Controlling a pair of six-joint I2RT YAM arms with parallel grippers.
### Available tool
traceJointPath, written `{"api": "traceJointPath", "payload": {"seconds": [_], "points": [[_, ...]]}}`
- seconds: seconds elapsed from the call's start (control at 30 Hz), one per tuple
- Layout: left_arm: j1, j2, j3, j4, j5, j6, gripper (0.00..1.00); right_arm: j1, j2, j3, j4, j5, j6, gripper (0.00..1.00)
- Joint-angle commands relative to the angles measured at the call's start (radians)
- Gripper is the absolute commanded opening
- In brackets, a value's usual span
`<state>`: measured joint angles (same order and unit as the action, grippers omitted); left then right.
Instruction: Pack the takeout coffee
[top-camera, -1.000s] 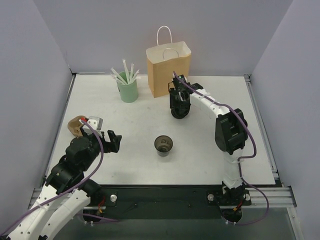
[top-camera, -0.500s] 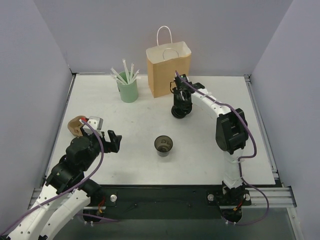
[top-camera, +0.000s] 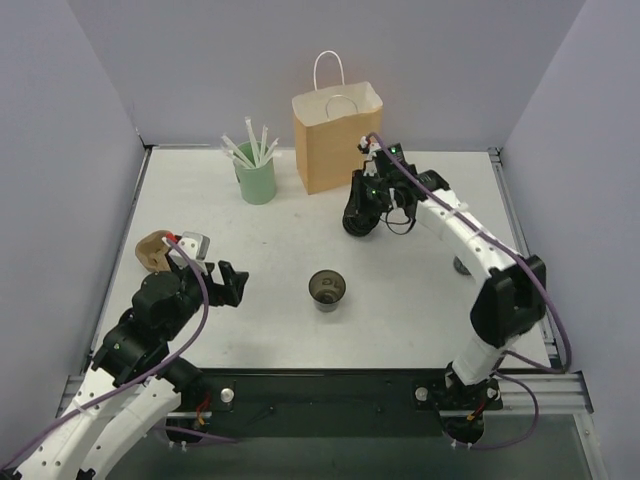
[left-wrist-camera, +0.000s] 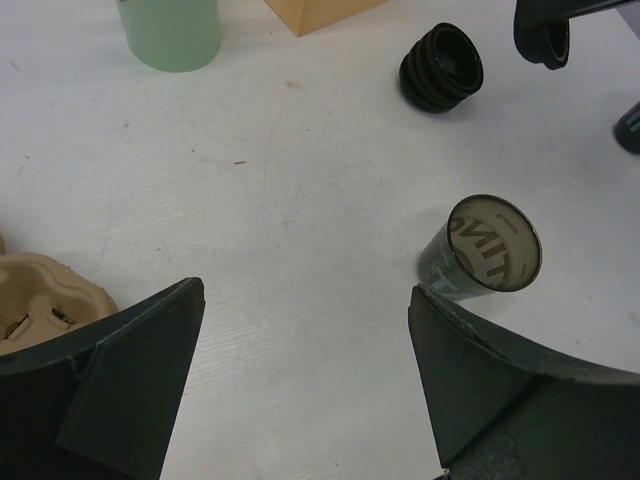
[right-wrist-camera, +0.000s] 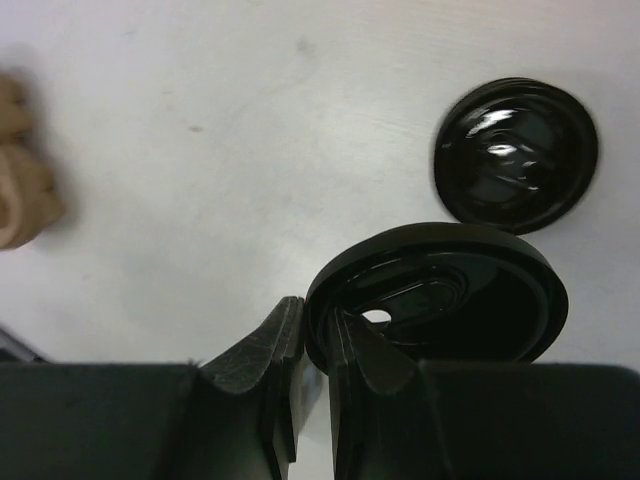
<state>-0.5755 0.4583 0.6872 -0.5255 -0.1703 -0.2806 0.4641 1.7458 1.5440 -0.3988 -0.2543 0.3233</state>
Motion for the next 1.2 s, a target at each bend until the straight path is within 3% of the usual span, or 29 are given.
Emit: {"api": "traceJointPath", "payload": {"seconds": [0.0,0.2,0.23,0.43,0.47,0.6,0.7,1.03,1.17], "points": [[-0.004,-0.007,0.041,0.038,0.070,-0.040,0.93,0.045,-0.248,-0.164,0.079,-0.342,0.015,0.12],[-0.004,-0.004,0.072,-0.014,0.236,-0.190,0.89,0.181,-0.498,-0.384,0.361,-0.611,0.305,0.13],[-0.004,-0.009,0.096,-0.033,0.244,-0.210,0.89,0.198,-0.525,-0.447,0.505,-0.641,0.423,0.13],[-0.004,-0.066,0.106,0.089,0.405,-0.322,0.90,0.337,-0.649,-0.557,0.716,-0.665,0.581,0.13],[-0.004,-0.072,0.086,0.120,0.435,-0.330,0.89,0.347,-0.658,-0.576,0.779,-0.686,0.676,0.13],[-0.004,-0.115,0.022,0.252,0.518,-0.330,0.88,0.373,-0.646,-0.688,1.337,-0.754,0.998,0.13],[-0.004,-0.119,-0.008,0.303,0.571,-0.324,0.87,0.373,-0.615,-0.702,1.478,-0.773,1.108,0.13],[-0.004,-0.113,-0.006,0.373,0.656,-0.308,0.82,0.372,-0.577,-0.697,1.568,-0.778,1.157,0.12],[-0.004,-0.113,0.017,0.415,0.704,-0.338,0.80,0.369,-0.615,-0.682,1.393,-0.741,1.039,0.12]]}}
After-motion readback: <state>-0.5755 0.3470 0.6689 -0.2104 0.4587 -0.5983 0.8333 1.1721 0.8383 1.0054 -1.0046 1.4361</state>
